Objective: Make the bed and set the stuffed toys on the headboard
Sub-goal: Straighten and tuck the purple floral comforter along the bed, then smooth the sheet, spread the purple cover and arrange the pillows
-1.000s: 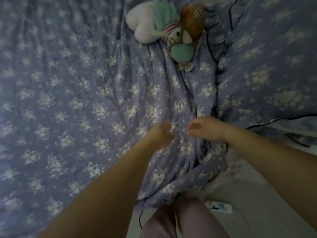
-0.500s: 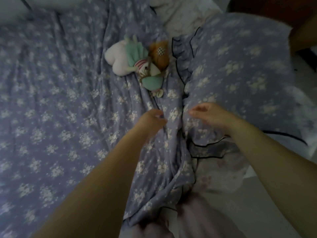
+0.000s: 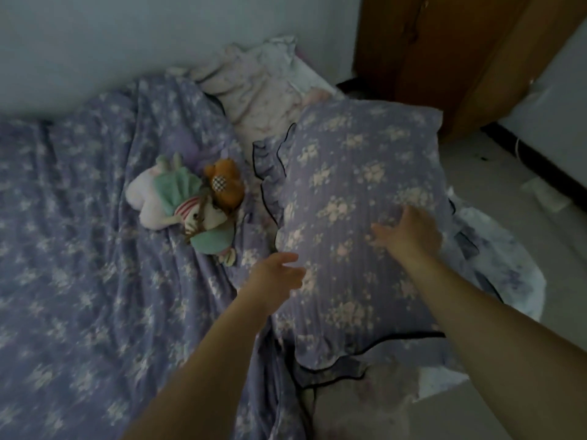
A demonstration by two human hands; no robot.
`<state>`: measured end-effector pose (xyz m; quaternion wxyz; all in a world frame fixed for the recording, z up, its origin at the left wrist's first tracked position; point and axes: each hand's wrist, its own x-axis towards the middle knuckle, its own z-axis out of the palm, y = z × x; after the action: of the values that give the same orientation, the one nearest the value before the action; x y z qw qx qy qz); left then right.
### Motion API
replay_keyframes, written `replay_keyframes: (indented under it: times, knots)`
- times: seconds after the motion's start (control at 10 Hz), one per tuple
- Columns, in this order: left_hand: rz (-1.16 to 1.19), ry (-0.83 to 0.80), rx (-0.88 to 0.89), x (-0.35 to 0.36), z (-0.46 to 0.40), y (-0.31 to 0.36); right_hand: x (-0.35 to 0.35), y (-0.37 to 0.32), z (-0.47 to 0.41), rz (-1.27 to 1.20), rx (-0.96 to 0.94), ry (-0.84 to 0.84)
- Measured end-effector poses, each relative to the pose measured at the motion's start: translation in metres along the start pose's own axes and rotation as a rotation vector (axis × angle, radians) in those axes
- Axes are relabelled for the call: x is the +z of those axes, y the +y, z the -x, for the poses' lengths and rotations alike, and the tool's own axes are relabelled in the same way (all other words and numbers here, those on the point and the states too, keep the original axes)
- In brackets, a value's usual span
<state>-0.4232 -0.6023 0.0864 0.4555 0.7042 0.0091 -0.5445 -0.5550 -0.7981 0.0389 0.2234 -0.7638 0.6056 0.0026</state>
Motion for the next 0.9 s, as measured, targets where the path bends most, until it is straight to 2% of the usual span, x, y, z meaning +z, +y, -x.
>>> replay_keyframes:
  times: [0.1, 0.2, 0.4, 0.5, 0.6, 0.7, 0.8, 0.9]
  knots:
    - [0.031, -0.011, -0.036, 0.011, -0.011, 0.005, 0.006, 0.006, -0.019, 0.076, 0.159, -0.084]
    - [0.015, -0.011, -0.045, 0.014, -0.018, 0.008, 0.014, 0.013, -0.041, 0.046, 0.211, -0.147]
    - [-0.057, -0.016, -0.033, 0.011, -0.020, 0.012, 0.003, 0.010, -0.046, 0.022, 0.098, -0.125]
    - [-0.059, -0.016, -0.040, 0.008, -0.012, 0.016, -0.010, -0.008, -0.031, -0.219, 0.010, -0.055]
    - [-0.216, 0.030, 0.072, 0.004, -0.010, 0.015, -0.032, -0.046, -0.002, -0.415, -0.181, 0.063]
    - [-0.364, 0.156, 0.278, -0.004, -0.002, 0.019, -0.052, -0.089, 0.037, -0.598, -0.427, 0.194]
    - [-0.129, 0.238, 0.395, -0.025, 0.007, 0.028, -0.068, -0.124, 0.076, -0.790, -0.596, 0.232]
    - [0.118, 0.193, 0.388, -0.050, 0.033, 0.030, -0.091, -0.157, 0.121, -1.023, -0.754, 0.229]
